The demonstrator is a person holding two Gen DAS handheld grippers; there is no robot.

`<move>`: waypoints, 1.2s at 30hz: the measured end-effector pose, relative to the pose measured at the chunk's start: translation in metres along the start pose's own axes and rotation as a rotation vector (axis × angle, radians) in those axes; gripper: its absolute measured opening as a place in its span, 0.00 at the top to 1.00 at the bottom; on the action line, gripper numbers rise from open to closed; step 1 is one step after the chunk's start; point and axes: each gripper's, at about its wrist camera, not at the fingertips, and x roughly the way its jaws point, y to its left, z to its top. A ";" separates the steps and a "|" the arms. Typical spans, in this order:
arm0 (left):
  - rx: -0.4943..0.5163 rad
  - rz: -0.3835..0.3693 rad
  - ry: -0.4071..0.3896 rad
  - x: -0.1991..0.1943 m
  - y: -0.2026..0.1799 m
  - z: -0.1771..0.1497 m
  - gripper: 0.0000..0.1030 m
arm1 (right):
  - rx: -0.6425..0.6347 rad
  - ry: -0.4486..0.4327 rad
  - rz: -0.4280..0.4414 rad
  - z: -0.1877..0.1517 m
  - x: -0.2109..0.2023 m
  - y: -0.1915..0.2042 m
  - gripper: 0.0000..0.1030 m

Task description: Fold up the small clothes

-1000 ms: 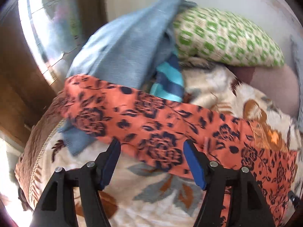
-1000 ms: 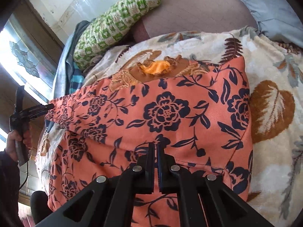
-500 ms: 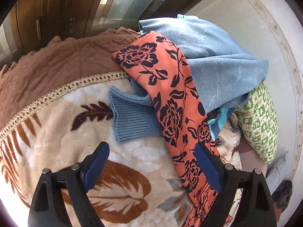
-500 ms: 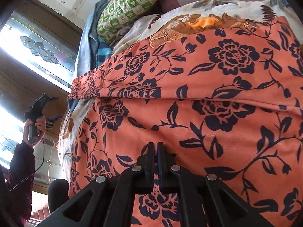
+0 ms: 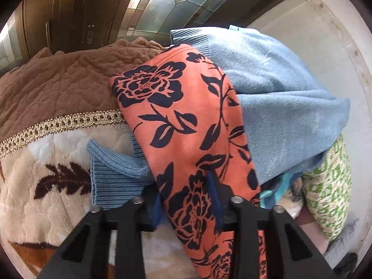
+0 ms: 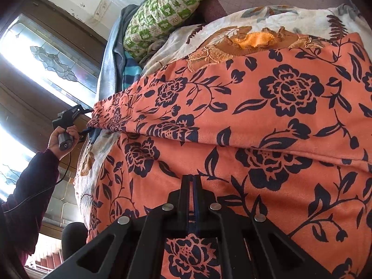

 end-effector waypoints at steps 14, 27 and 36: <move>0.809 -0.176 -0.268 -0.128 -0.193 -0.144 0.94 | 0.219 -0.309 -0.060 0.026 -0.093 -0.066 0.96; 0.833 -0.097 -0.150 -0.114 -0.170 -0.235 0.23 | 0.251 -0.308 -0.039 0.026 -0.124 -0.086 0.95; 0.151 -0.011 -0.129 -0.093 -0.014 -0.073 0.16 | 0.168 -0.203 -0.040 0.024 -0.073 -0.056 0.95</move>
